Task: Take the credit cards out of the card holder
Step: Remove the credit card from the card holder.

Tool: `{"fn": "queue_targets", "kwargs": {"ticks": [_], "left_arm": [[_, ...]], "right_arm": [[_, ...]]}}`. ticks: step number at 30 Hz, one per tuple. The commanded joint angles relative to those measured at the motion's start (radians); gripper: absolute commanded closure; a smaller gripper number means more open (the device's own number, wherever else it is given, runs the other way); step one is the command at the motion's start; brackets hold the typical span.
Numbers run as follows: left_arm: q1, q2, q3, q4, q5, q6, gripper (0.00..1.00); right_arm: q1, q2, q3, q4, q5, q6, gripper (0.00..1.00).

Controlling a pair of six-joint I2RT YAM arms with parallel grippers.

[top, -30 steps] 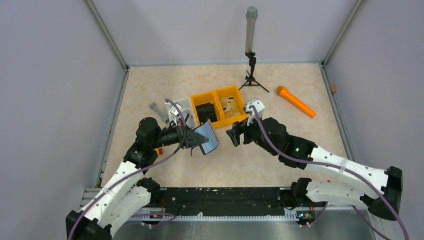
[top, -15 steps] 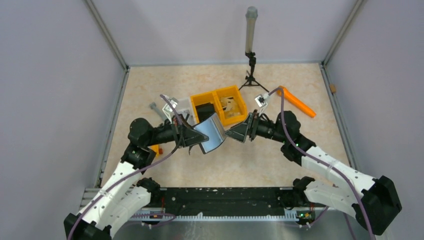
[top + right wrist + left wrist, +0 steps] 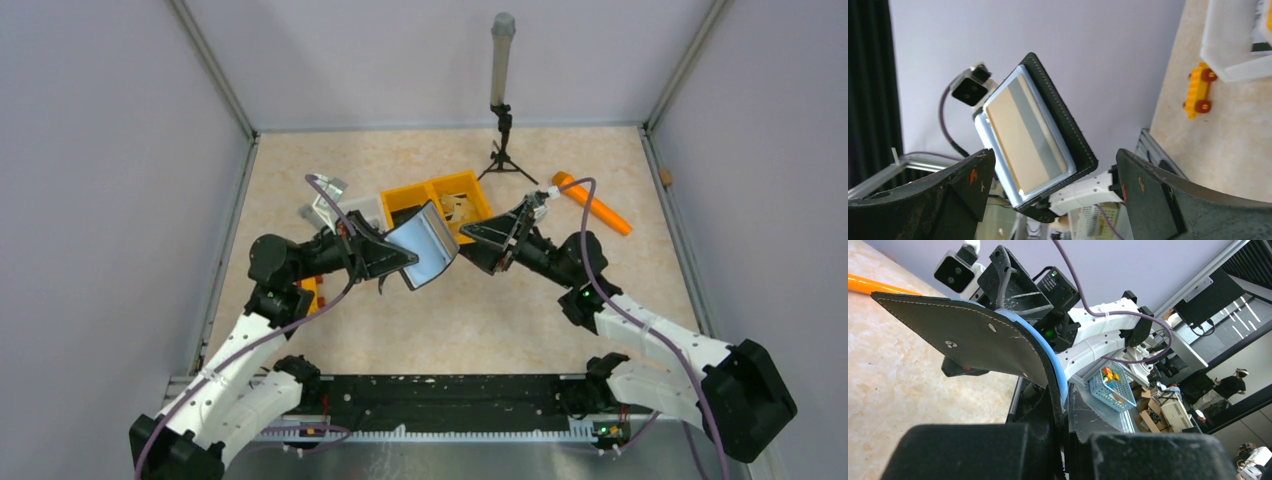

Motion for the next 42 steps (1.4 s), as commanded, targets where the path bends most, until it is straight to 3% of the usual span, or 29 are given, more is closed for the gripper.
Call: {"fn": "queue_targets", "kwargs": {"ticks": [1, 12, 17, 23, 29, 39, 42], "left_arm": [[-0.001, 0.019, 0.033, 0.143, -0.029, -0.023, 1.00], [-0.005, 0.059, 0.043, 0.210, -0.044, -0.046, 1.00], [-0.005, 0.054, 0.030, 0.173, -0.036, -0.031, 1.00], [-0.005, 0.013, 0.006, 0.133, -0.042, -0.010, 1.00], [-0.005, -0.015, 0.008, 0.086, -0.050, 0.014, 1.00], [-0.005, 0.020, 0.007, 0.115, -0.022, -0.004, 1.00], [-0.005, 0.033, 0.014, 0.115, -0.019, -0.004, 1.00]], "right_arm": [[0.000, 0.006, -0.013, 0.210, 0.019, 0.239, 0.07], [0.036, 0.020, 0.006, 0.254, 0.052, 0.270, 0.07], [0.036, 0.032, 0.038, 0.248, 0.067, 0.264, 0.12], [0.027, 0.006, 0.029, 0.190, 0.114, 0.197, 0.31], [0.022, 0.000, 0.045, 0.177, 0.100, 0.148, 0.44], [0.022, 0.047, 0.054, 0.384, 0.021, 0.127, 0.55], [0.022, 0.057, 0.092, 0.371, -0.042, 0.076, 0.57]]}}
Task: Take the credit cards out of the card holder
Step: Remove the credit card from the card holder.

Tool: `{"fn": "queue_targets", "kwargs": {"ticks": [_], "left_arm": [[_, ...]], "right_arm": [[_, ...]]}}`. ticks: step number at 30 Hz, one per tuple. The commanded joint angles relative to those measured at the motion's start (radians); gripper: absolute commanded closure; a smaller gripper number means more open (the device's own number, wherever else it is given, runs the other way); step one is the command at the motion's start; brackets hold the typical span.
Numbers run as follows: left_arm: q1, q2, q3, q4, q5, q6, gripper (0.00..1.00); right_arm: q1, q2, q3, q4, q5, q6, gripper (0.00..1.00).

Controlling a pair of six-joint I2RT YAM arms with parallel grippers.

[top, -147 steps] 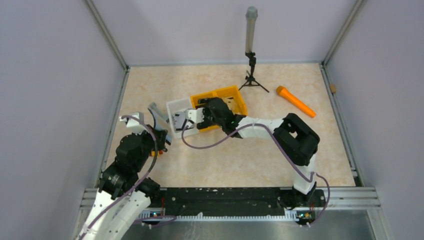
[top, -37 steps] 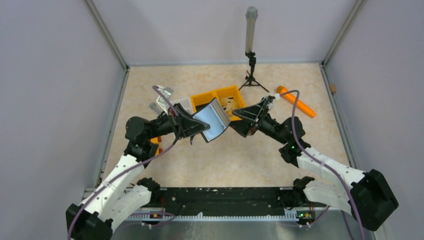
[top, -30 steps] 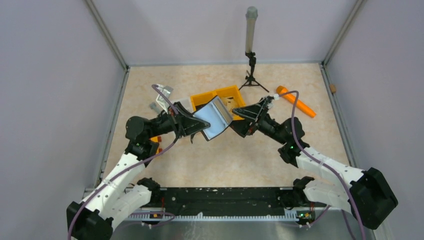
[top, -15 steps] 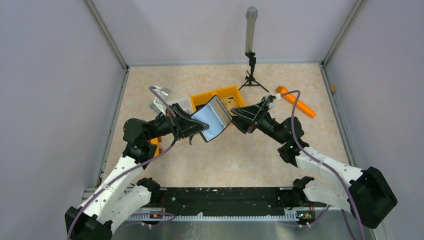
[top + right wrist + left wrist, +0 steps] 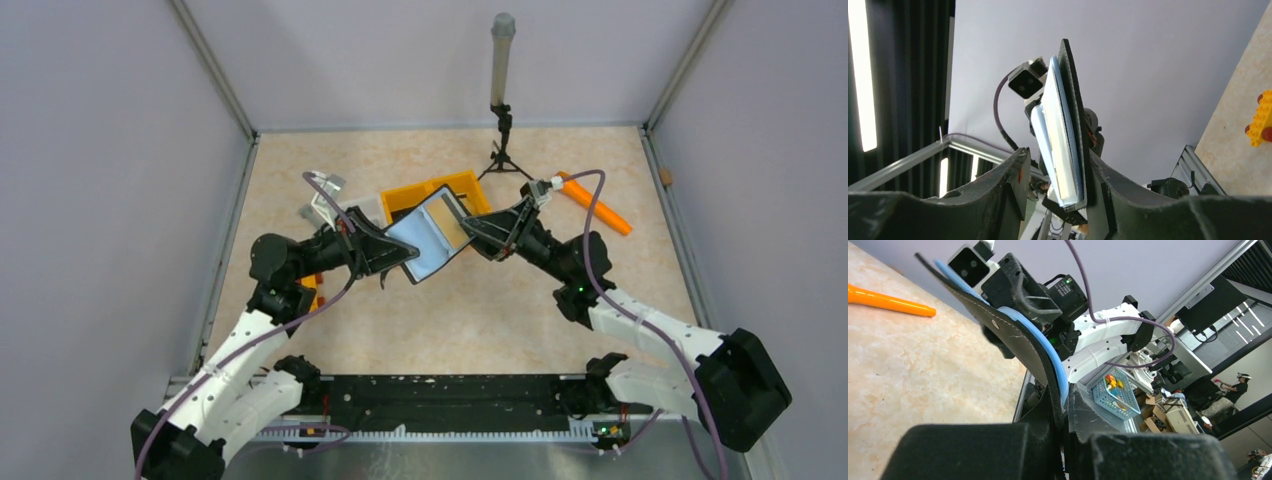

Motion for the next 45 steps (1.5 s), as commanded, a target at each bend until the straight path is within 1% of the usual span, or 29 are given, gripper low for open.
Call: {"fn": "queue_targets", "kwargs": {"ticks": [1, 6, 9, 11, 12, 14, 16, 17, 18, 19, 20, 22, 24, 26, 28, 30, 31, 33, 34, 35, 38, 45], "left_arm": [[-0.004, 0.016, 0.015, 0.051, 0.017, 0.001, 1.00], [-0.004, 0.020, 0.017, 0.052, 0.031, 0.005, 1.00], [-0.004, 0.012, 0.008, 0.021, 0.031, 0.029, 0.99], [-0.004, 0.002, 0.001, -0.039, 0.020, 0.065, 0.94], [-0.004, -0.006, 0.000, -0.080, 0.008, 0.092, 0.89], [-0.002, -0.026, 0.002, -0.218, -0.055, 0.164, 0.73], [-0.002, -0.047, 0.025, -0.432, -0.189, 0.269, 0.55], [-0.002, -0.052, 0.046, -0.545, -0.274, 0.330, 0.50], [-0.002, -0.052, 0.067, -0.657, -0.349, 0.377, 0.45], [-0.002, -0.048, 0.083, -0.727, -0.401, 0.424, 0.41], [-0.002, -0.043, 0.095, -0.773, -0.425, 0.455, 0.38], [-0.003, -0.034, 0.107, -0.807, -0.430, 0.466, 0.37], [-0.004, -0.030, 0.107, -0.779, -0.384, 0.440, 0.38], [-0.004, -0.026, 0.100, -0.736, -0.327, 0.401, 0.42], [-0.004, -0.022, 0.076, -0.653, -0.271, 0.336, 0.46], [-0.009, -0.006, 0.030, -0.447, -0.187, 0.210, 0.49], [-0.013, 0.008, -0.008, -0.299, -0.154, 0.133, 0.51], [-0.030, 0.043, -0.079, -0.076, -0.143, -0.001, 0.58], [-0.041, 0.058, -0.088, -0.023, -0.152, -0.023, 0.60], [-0.053, 0.070, -0.085, -0.015, -0.168, -0.022, 0.61], [-0.092, 0.106, -0.057, -0.061, -0.207, 0.022, 0.61], [-0.125, 0.196, -0.032, -0.052, -0.202, 0.020, 0.61]], "right_arm": [[-0.003, 0.006, 0.085, 0.104, -0.083, -0.072, 0.59], [-0.003, -0.024, 0.102, -0.006, -0.074, -0.140, 0.81], [-0.002, -0.056, 0.085, -0.043, -0.039, -0.169, 0.89], [-0.002, -0.079, 0.078, -0.080, -0.022, -0.195, 0.91], [-0.002, -0.089, 0.075, -0.095, -0.016, -0.211, 0.92], [-0.002, -0.110, 0.072, -0.139, 0.002, -0.255, 0.92], [-0.002, -0.139, 0.078, -0.242, 0.038, -0.325, 0.93], [-0.002, -0.153, 0.083, -0.303, 0.061, -0.373, 0.94], [-0.003, -0.173, 0.086, -0.361, 0.093, -0.416, 0.94], [-0.002, -0.185, 0.081, -0.401, 0.122, -0.454, 0.95], [-0.002, -0.194, 0.075, -0.422, 0.147, -0.483, 0.95], [-0.002, -0.200, 0.059, -0.439, 0.179, -0.546, 0.95], [-0.002, -0.199, 0.042, -0.452, 0.204, -0.587, 0.96], [0.000, -0.196, 0.019, -0.423, 0.218, -0.615, 0.97], [0.004, -0.186, -0.001, -0.382, 0.218, -0.632, 0.98], [0.013, -0.169, -0.015, -0.338, 0.203, -0.654, 0.99], [0.018, -0.159, -0.021, -0.309, 0.180, -0.666, 0.99], [0.028, -0.139, -0.032, -0.254, 0.155, -0.677, 0.99], [0.031, -0.130, -0.034, -0.239, 0.145, -0.674, 0.99], [0.036, -0.123, -0.035, -0.226, 0.137, -0.669, 0.99], [0.052, -0.102, -0.039, -0.189, 0.121, -0.667, 0.98], [0.089, -0.082, -0.026, -0.172, 0.110, -0.668, 0.98]]}}
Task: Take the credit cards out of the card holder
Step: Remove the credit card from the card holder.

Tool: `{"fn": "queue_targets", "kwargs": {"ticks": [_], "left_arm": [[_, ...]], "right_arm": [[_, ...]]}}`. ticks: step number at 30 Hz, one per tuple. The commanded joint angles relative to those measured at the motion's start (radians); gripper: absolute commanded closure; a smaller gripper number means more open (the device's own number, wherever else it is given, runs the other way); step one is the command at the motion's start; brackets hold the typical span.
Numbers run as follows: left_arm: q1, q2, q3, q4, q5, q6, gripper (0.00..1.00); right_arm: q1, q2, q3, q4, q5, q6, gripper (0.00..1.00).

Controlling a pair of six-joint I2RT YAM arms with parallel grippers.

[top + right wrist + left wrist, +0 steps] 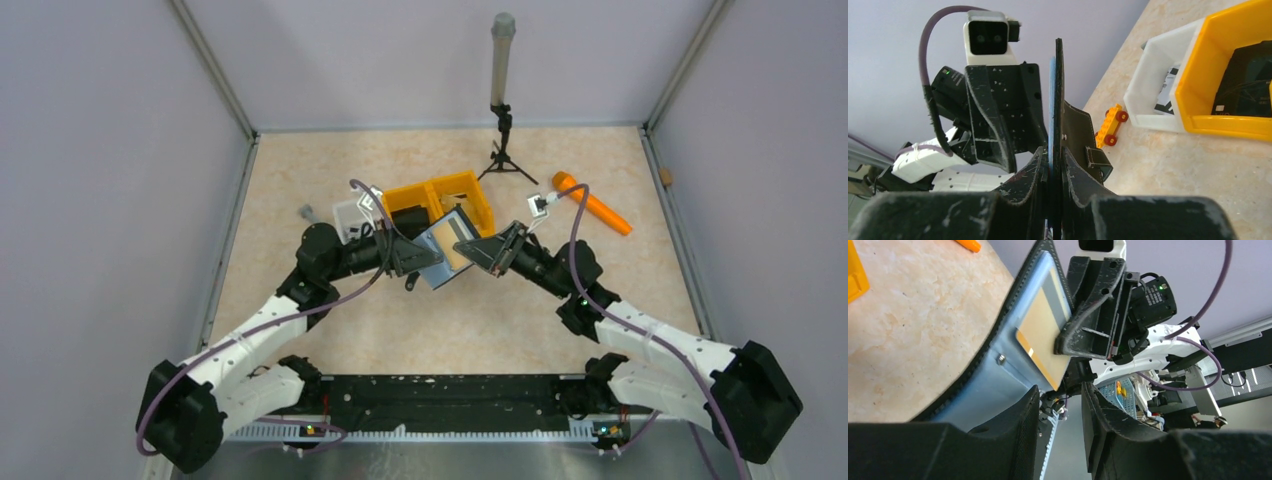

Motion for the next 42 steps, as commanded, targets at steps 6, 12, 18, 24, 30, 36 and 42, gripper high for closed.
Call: {"fn": "queue_targets", "kwargs": {"ticks": [6, 12, 18, 24, 30, 36, 42], "left_arm": [[-0.019, 0.036, 0.039, 0.099, -0.019, 0.001, 0.61], [-0.018, 0.031, 0.020, 0.188, 0.000, -0.025, 0.66], [-0.018, 0.040, 0.022, 0.207, 0.022, -0.029, 0.88], [-0.017, 0.020, 0.002, 0.205, 0.011, -0.006, 1.00], [-0.017, 0.009, -0.010, 0.193, 0.021, -0.004, 1.00], [-0.017, 0.013, -0.025, 0.224, 0.041, -0.030, 1.00], [-0.017, 0.013, -0.032, 0.254, 0.057, -0.045, 1.00]], "right_arm": [[0.034, 0.052, 0.019, 0.215, -0.067, 0.088, 0.98], [0.046, 0.092, 0.041, 0.228, -0.100, 0.105, 0.98], [0.053, 0.078, 0.042, 0.171, -0.079, 0.059, 0.97], [0.052, 0.041, 0.037, 0.168, -0.052, 0.076, 0.62], [0.052, -0.010, 0.012, 0.187, 0.019, 0.092, 0.56], [0.053, -0.039, -0.019, 0.239, 0.047, 0.111, 0.68], [0.051, -0.028, -0.033, 0.257, 0.064, 0.161, 0.86]]}}
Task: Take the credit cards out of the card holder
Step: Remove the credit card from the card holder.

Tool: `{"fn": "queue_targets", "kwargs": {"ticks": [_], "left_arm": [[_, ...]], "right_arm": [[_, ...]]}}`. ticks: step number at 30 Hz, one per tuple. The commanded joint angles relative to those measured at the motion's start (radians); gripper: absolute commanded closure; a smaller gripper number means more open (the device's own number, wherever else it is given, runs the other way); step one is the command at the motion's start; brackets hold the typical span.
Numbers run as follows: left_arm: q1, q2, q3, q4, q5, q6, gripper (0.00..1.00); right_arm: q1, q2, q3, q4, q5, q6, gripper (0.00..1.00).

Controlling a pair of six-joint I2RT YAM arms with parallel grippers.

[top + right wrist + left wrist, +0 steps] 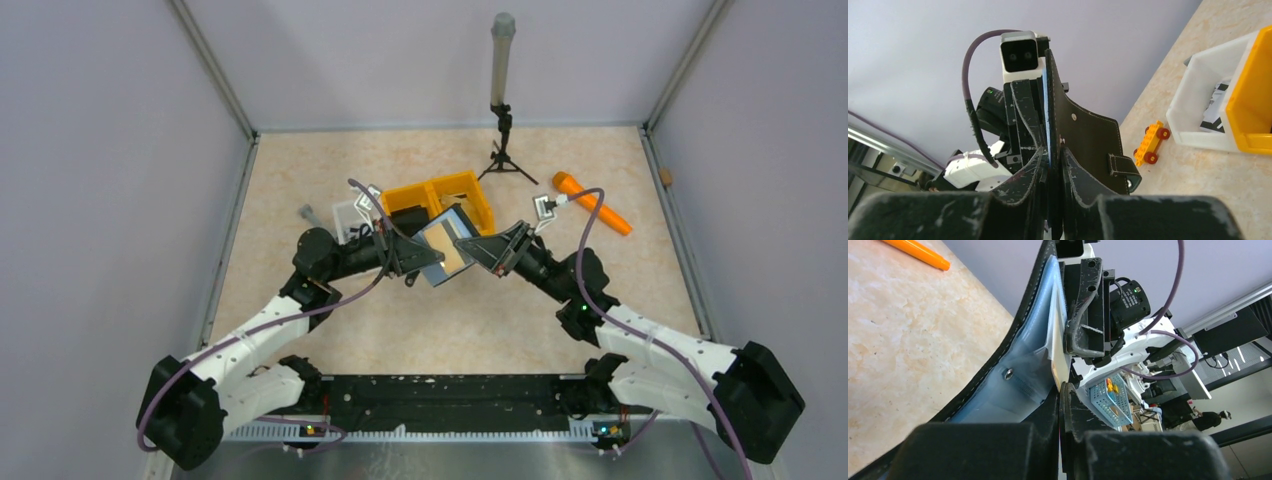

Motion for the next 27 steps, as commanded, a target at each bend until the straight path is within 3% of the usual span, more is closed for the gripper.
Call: {"fn": "queue_targets", "kwargs": {"ticks": [1, 3, 7, 10, 13, 15, 16, 27], "left_arm": [[-0.001, -0.016, -0.011, 0.065, 0.021, -0.007, 1.00], [-0.001, -0.016, -0.014, 0.061, 0.024, -0.006, 1.00], [0.000, -0.021, -0.024, 0.062, 0.023, -0.006, 1.00], [-0.001, -0.021, -0.027, 0.067, 0.020, -0.007, 1.00], [0.000, -0.019, -0.026, 0.070, 0.023, -0.008, 1.00], [0.000, -0.017, -0.029, 0.073, 0.024, -0.012, 1.00], [0.000, -0.017, -0.030, 0.076, 0.025, -0.012, 1.00], [-0.001, -0.035, -0.048, 0.083, 0.025, -0.015, 1.00]], "right_arm": [[0.007, -0.018, -0.021, 0.119, 0.039, 0.057, 0.82], [0.007, -0.025, -0.032, 0.144, 0.057, 0.066, 0.71], [0.007, -0.033, -0.029, 0.143, 0.062, 0.061, 0.69], [0.007, -0.030, -0.024, 0.141, 0.051, 0.063, 0.83], [0.007, -0.024, -0.025, 0.151, 0.048, 0.070, 0.86], [0.007, -0.024, -0.029, 0.153, 0.053, 0.076, 0.98], [0.007, -0.027, -0.029, 0.148, 0.057, 0.080, 1.00], [0.004, -0.083, -0.060, 0.134, 0.123, 0.101, 1.00]]}}
